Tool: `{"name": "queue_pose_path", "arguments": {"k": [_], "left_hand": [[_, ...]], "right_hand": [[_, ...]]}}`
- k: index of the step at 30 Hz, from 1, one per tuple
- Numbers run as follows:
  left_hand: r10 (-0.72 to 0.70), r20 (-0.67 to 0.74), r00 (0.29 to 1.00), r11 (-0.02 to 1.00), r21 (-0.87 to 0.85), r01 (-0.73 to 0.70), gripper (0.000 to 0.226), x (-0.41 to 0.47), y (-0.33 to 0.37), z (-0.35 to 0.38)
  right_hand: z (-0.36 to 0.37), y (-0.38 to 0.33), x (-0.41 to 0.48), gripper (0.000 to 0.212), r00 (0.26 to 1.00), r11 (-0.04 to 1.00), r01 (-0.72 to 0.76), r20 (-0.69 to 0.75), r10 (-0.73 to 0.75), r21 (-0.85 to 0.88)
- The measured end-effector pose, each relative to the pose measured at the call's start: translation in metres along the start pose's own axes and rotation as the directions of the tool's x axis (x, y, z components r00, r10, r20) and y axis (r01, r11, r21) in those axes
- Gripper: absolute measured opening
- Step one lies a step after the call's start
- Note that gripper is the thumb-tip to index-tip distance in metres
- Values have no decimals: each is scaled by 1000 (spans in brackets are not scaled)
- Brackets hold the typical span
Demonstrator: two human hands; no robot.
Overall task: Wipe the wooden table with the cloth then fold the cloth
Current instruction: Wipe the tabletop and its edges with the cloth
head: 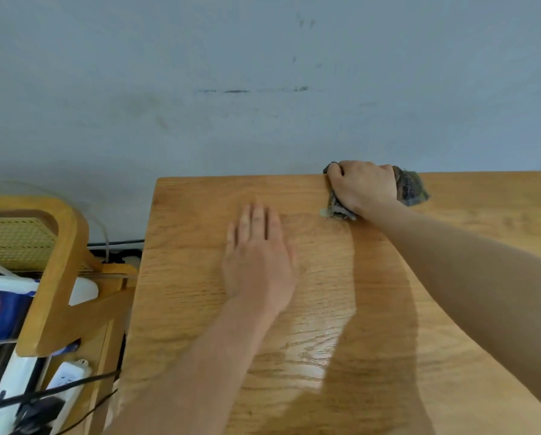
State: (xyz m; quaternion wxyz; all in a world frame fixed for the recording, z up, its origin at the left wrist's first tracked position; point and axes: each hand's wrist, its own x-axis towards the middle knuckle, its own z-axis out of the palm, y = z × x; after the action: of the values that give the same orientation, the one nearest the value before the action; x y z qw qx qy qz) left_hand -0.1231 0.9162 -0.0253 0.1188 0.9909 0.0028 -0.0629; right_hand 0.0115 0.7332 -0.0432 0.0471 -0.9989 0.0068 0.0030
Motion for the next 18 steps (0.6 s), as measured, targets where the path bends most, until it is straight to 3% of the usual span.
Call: {"name": "queue_pose_path", "arguments": {"k": [2, 4, 9, 14, 16, 18], "left_hand": [[107, 40, 994, 993, -59, -104, 64, -6, 68, 17], [71, 63, 996, 992, -108, -64, 68, -11, 113, 28], [-37, -41, 998, 995, -91, 33, 63, -8, 127, 43], [-53, -56, 997, 998, -37, 51, 63, -9, 131, 41], [-65, -82, 995, 998, -20, 63, 63, -7, 132, 41], [-66, -90, 994, 998, 6, 67, 65, -6, 134, 41]], "right_hand": [[0, 3, 1, 46, 1000, 1000, 20, -9, -20, 12], [2, 6, 1, 43, 998, 998, 60, -18, -59, 38], [-4, 46, 4, 40, 978, 977, 208, 11, -209, 49], [-33, 160, 9, 49, 991, 998, -56, 121, 55, 2], [-31, 159, 14, 49, 990, 999, -51, 133, 53, -18], [-23, 123, 17, 49, 991, 999, 50, 123, -50, -1]]}}
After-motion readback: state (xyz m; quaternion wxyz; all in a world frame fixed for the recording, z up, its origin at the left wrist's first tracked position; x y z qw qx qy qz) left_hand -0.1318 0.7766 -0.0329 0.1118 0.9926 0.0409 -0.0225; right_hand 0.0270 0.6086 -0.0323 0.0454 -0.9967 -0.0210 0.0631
